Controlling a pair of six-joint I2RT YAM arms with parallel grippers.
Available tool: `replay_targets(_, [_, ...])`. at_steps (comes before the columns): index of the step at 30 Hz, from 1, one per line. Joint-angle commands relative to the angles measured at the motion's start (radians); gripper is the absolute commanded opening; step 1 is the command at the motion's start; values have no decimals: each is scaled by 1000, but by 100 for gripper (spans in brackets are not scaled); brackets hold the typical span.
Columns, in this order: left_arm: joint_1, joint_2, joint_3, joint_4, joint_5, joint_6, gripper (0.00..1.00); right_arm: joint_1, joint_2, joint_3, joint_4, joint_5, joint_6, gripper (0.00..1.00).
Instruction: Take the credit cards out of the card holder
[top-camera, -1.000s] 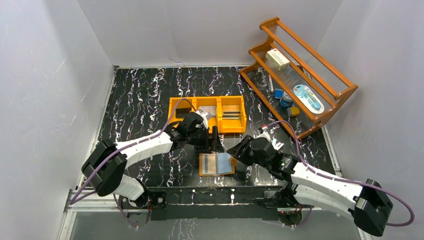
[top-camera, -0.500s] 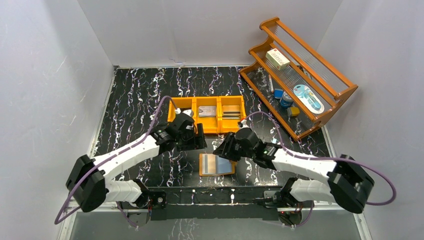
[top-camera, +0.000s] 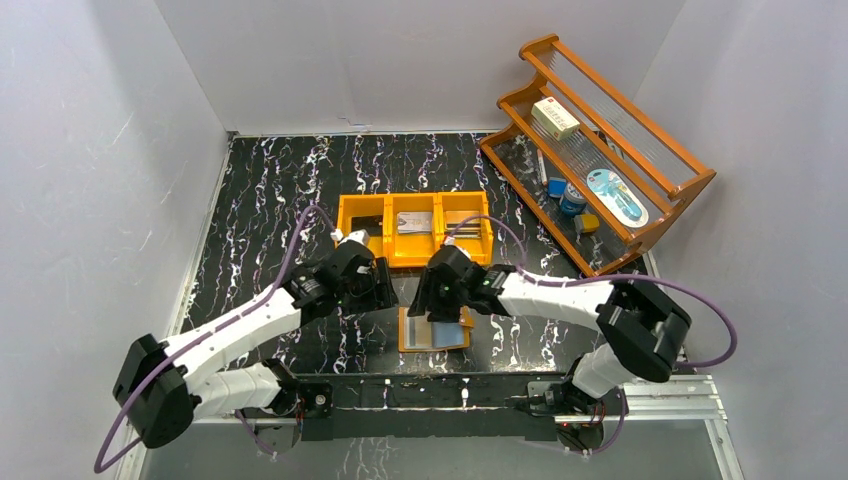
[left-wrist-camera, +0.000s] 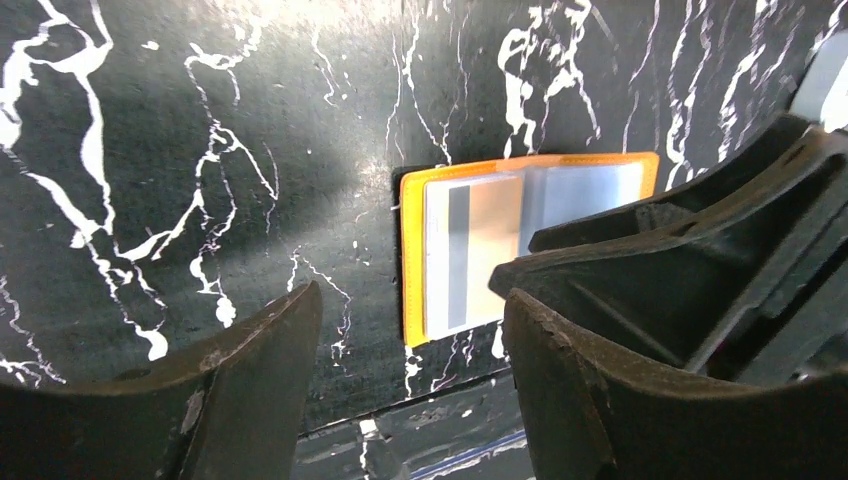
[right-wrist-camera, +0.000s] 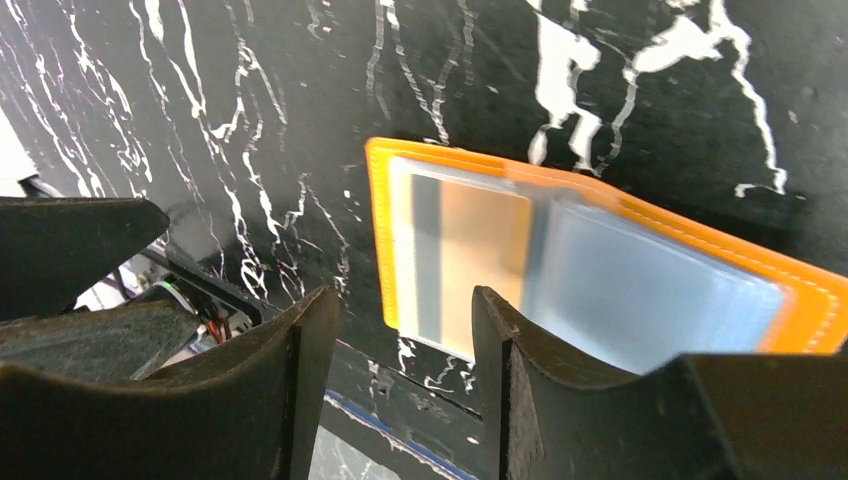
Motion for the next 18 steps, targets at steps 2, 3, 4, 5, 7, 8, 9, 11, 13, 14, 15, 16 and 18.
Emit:
replay_targets(2, [7,-179,-10,-55,-183,-82,66,86,61,199,-281,224,-44,61])
replay_targets(3, [7,-213,-16,-72,-212,-98,67,103,73,224,-311,261,-42,61])
replay_targets(4, [6,-243,-19,-90,-238,-109,68,121,82,249,-337,288,-40,62])
replay_targets(5, [6,-267,-21,-108,-267,-121,68,134,98,271,-356,307,-39,62])
replay_targets(7, [8,-316,-30,-140,-295,-138,69,154,134,314,-403,338,-39,64])
replay_targets(8, [9,-329,-35,-153,-305,-149,69,164,154,337,-429,354,-38,66])
replay_targets(9, [8,-342,-39,-170,-315,-163,69,172,184,356,-458,364,-38,67])
replay_targets(11, [9,-363,-47,-194,-328,-189,69,186,222,388,-480,370,-41,69])
replay_targets(13, [8,-379,-55,-201,-330,-198,69,198,255,409,-491,370,-44,71])
replay_targets(14, [7,-385,-60,-203,-330,-200,70,201,274,419,-494,368,-46,72])
replay_targets(15, [8,-387,-62,-203,-330,-200,70,203,299,430,-496,363,-48,72])
replay_targets(16, [8,-387,-65,-203,-327,-201,70,205,319,440,-501,357,-50,73])
replay_targets(18, [8,-381,-67,-205,-320,-201,71,208,348,459,-530,360,-49,72])
